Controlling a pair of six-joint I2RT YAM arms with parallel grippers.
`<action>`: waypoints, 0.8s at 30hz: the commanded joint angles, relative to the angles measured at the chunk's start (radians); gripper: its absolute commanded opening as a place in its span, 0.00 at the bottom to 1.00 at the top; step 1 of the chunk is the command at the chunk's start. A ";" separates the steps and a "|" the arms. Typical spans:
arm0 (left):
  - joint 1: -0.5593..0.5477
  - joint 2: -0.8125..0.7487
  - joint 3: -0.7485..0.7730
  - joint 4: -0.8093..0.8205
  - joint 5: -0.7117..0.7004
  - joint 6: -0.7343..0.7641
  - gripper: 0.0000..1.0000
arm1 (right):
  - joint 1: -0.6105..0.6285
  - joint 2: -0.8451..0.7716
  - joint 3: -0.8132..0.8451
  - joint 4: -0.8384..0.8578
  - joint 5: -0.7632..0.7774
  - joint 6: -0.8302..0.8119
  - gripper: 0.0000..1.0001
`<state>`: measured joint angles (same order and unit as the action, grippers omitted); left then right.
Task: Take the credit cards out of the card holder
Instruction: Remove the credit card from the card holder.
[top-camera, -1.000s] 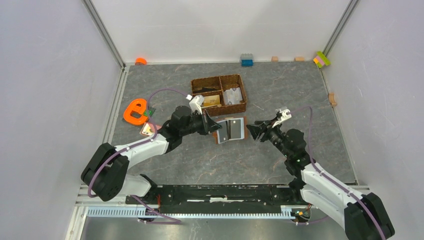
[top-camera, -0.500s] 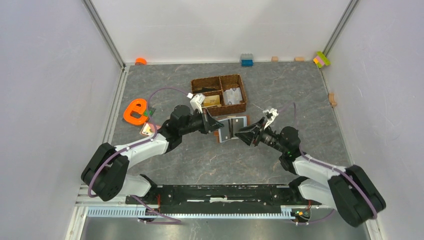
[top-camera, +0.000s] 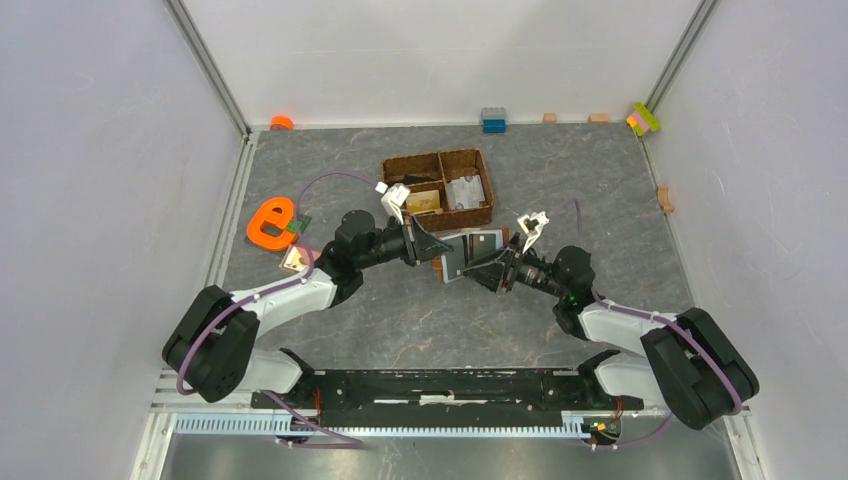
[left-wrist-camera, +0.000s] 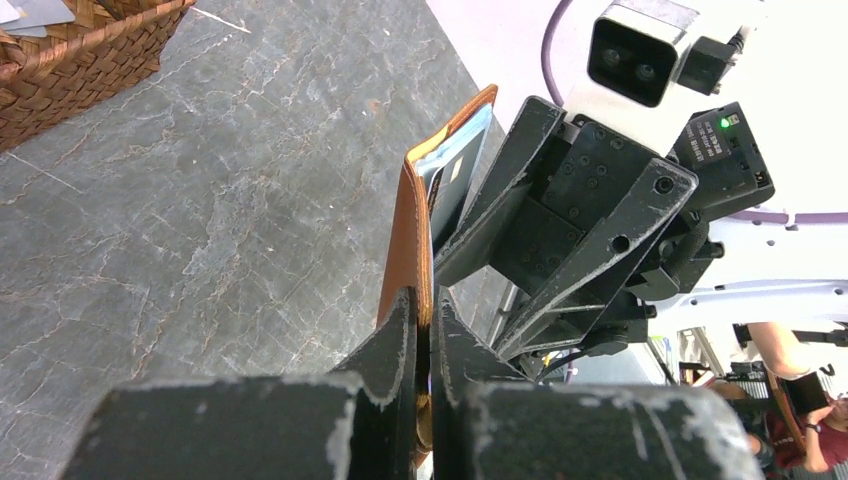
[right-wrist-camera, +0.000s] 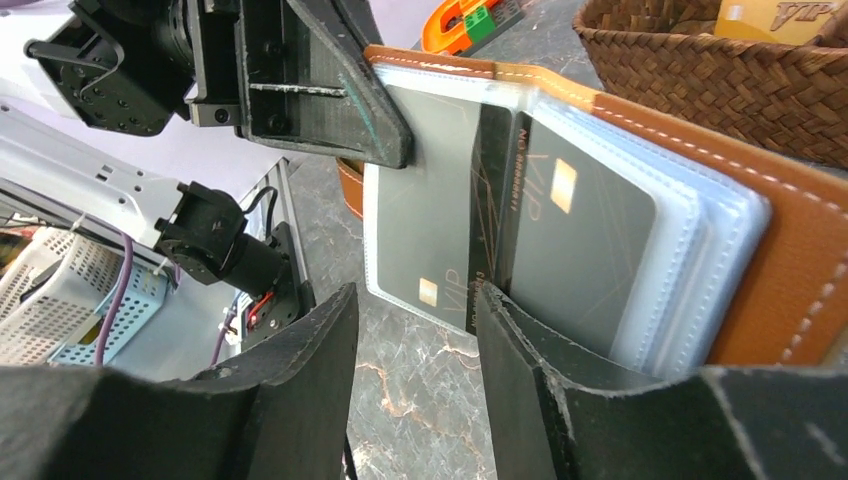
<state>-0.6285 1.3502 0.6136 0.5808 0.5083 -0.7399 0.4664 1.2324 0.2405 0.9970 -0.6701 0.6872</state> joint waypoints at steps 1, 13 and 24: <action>0.006 -0.026 -0.005 0.100 0.055 -0.046 0.02 | -0.026 0.004 0.028 0.029 0.000 0.020 0.53; 0.005 0.048 0.003 0.233 0.164 -0.132 0.02 | -0.048 -0.016 0.010 0.052 0.000 0.037 0.56; 0.009 0.060 0.006 0.250 0.180 -0.142 0.02 | -0.065 -0.012 -0.028 0.239 -0.056 0.139 0.27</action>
<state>-0.6189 1.4113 0.6083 0.7490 0.6353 -0.8410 0.4099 1.2232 0.2329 1.0863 -0.6994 0.7715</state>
